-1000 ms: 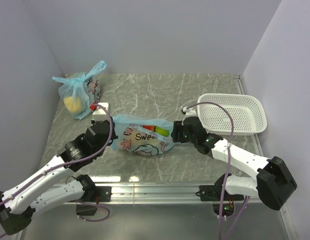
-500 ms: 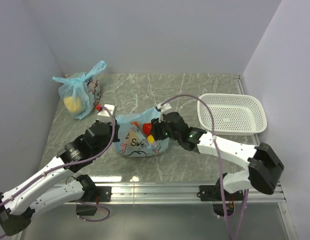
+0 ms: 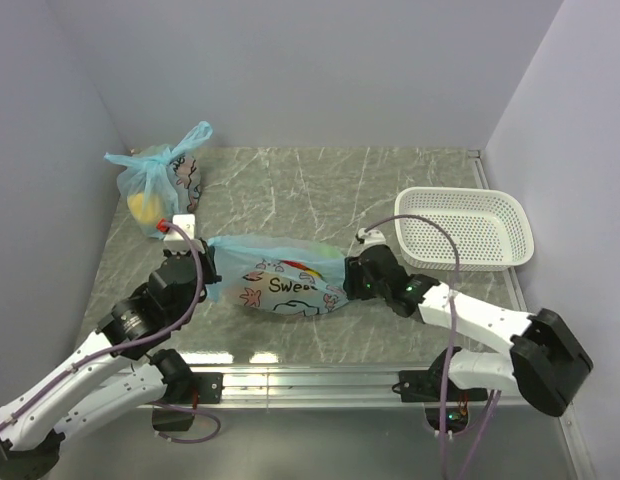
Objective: Untie the knot of the plastic bag and take out the fruit
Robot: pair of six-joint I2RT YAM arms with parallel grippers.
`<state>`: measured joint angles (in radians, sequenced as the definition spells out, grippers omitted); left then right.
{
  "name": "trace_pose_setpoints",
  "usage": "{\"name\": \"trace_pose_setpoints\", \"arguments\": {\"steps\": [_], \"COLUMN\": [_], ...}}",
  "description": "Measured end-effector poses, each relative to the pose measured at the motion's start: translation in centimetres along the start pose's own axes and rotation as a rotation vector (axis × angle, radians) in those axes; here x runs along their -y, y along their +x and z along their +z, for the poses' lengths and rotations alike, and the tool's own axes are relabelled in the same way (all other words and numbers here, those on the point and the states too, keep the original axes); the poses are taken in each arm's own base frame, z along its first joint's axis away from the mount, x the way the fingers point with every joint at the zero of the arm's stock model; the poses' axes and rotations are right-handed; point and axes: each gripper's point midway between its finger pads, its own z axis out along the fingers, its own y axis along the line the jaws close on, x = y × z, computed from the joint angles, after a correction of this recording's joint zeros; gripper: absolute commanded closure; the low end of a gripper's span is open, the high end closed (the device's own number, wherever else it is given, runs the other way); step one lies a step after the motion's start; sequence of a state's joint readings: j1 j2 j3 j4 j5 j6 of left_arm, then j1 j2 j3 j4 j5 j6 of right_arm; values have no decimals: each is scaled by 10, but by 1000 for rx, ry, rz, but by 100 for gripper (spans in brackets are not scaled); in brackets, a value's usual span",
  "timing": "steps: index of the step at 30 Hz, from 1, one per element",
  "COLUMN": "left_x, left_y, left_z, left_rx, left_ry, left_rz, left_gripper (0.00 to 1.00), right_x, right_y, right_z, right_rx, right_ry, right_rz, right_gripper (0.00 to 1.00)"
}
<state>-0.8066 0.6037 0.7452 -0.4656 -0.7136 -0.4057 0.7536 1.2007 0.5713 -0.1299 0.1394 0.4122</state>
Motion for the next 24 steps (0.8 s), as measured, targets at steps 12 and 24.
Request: {"name": "trace_pose_setpoints", "arguments": {"steps": [12, 24], "left_x": [24, 24], "left_y": [15, 12], "left_z": [6, 6], "left_rx": [-64, -57], "left_ry": [135, 166], "left_rz": [10, -19], "left_gripper": [99, 100], "right_x": [-86, -131], "right_y": [-83, -132], "right_z": [-63, -71], "right_rx": [245, 327], "right_ry": [-287, -406], "right_rz": [-108, -172], "right_gripper": [39, 41]}}
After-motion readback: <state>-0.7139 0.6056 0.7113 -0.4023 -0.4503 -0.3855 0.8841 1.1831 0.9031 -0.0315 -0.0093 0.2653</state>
